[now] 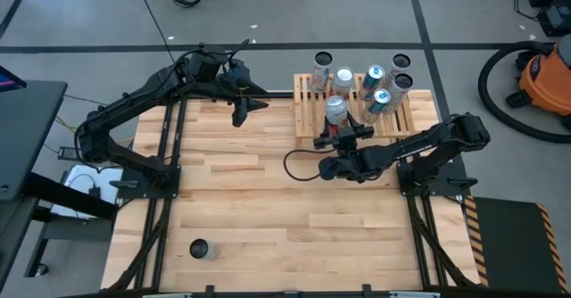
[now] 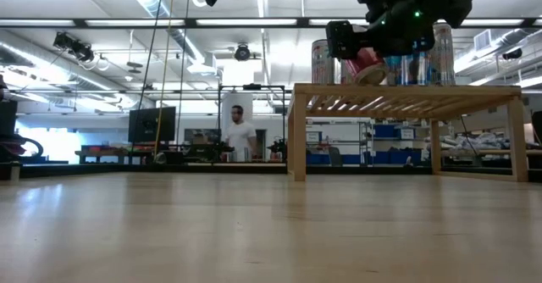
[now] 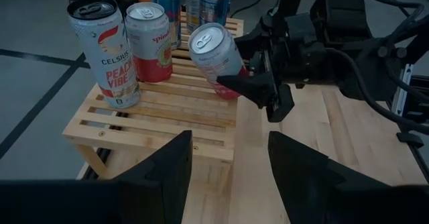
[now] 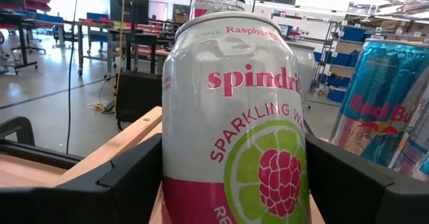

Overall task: Place canned beverage on shelf
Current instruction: Put the pink-white soda can on the shelf aligned with the other pink-white soda can

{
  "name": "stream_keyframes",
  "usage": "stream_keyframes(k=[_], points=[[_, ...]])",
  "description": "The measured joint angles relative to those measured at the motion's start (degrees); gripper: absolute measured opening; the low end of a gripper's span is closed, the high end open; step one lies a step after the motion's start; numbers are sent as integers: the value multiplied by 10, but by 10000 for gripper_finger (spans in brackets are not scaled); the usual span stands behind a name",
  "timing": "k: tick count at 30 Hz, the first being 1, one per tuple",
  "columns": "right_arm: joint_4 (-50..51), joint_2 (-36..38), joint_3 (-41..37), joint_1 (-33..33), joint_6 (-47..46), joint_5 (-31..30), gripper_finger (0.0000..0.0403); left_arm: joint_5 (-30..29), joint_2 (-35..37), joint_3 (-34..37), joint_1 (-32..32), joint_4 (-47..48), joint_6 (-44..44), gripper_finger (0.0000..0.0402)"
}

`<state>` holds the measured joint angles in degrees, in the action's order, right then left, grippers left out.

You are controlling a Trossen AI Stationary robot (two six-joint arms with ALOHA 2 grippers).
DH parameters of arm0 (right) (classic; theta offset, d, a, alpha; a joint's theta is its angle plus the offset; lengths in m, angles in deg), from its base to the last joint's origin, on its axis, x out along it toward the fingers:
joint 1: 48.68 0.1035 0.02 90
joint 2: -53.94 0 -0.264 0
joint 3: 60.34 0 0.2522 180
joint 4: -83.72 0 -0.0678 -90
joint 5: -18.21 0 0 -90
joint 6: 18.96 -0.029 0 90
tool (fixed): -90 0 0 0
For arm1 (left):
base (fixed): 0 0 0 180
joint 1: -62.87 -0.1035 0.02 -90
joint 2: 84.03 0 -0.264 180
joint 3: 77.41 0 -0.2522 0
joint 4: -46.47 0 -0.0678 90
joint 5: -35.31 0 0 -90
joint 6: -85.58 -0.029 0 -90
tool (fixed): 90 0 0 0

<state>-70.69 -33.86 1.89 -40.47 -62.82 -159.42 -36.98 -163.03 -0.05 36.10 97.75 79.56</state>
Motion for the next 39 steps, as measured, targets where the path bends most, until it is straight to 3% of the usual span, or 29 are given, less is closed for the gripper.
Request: stream_keyframes(k=[9, 13, 26, 34, 39], points=[[-1, -1, 0, -4, -8, 19, 328, 0, 0, 0, 0, 0, 0, 197], [-3, 0, 0, -19, -15, 51, 302, 0, 0, 0, 0, 0, 5, 197], [-5, 0, 0, -18, -9, 51, 292, 0, 0, 0, 0, 0, 9, 197], [-84, -2, -3, -3, 114, 43, 292, 0, 0, 0, 0, 0, 9, 197], [-93, -2, -3, -4, 132, 46, 292, 0, 0, 0, 0, 0, 9, 197]])
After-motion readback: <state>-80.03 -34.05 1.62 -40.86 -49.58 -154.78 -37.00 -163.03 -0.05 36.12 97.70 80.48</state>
